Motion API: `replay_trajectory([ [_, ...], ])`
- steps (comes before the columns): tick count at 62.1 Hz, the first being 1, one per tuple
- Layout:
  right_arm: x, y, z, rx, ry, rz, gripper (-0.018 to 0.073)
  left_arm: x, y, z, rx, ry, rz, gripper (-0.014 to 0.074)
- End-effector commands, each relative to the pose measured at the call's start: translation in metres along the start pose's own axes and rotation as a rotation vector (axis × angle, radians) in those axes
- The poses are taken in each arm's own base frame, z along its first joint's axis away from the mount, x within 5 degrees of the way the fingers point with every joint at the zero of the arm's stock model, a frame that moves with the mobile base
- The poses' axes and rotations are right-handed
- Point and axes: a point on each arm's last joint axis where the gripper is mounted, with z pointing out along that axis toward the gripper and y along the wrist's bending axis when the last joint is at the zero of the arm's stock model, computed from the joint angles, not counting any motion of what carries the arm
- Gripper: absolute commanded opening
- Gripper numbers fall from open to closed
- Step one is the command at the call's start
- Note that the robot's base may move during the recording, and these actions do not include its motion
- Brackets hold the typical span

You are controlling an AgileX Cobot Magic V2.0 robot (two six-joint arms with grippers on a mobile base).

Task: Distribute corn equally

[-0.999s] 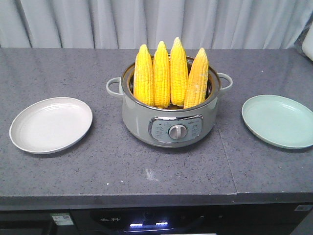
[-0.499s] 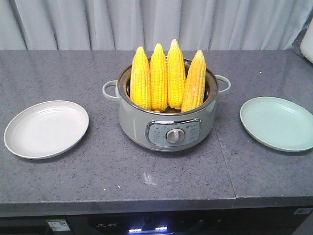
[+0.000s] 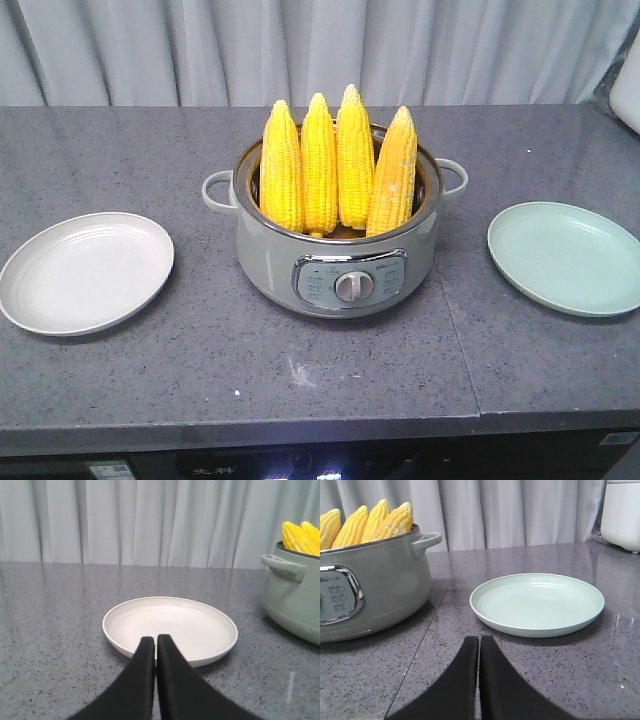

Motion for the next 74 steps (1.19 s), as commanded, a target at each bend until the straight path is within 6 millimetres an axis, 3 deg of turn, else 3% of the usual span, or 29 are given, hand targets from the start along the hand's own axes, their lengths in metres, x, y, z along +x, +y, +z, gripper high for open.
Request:
replay_trajectory([
  [1,-0.0006,0.0004,0.0005,-0.002,-0.060,-0.010,-0.0002,-0.0146,-0.0004,-0.0027,0.000,-0.105,-0.011,-0.0006],
  [74,-0.0006,0.0004,0.0005,-0.002,-0.060,-0.010,-0.0002,-0.0146,-0.0004,-0.0027,0.000,-0.105,-0.011,-0.0006],
])
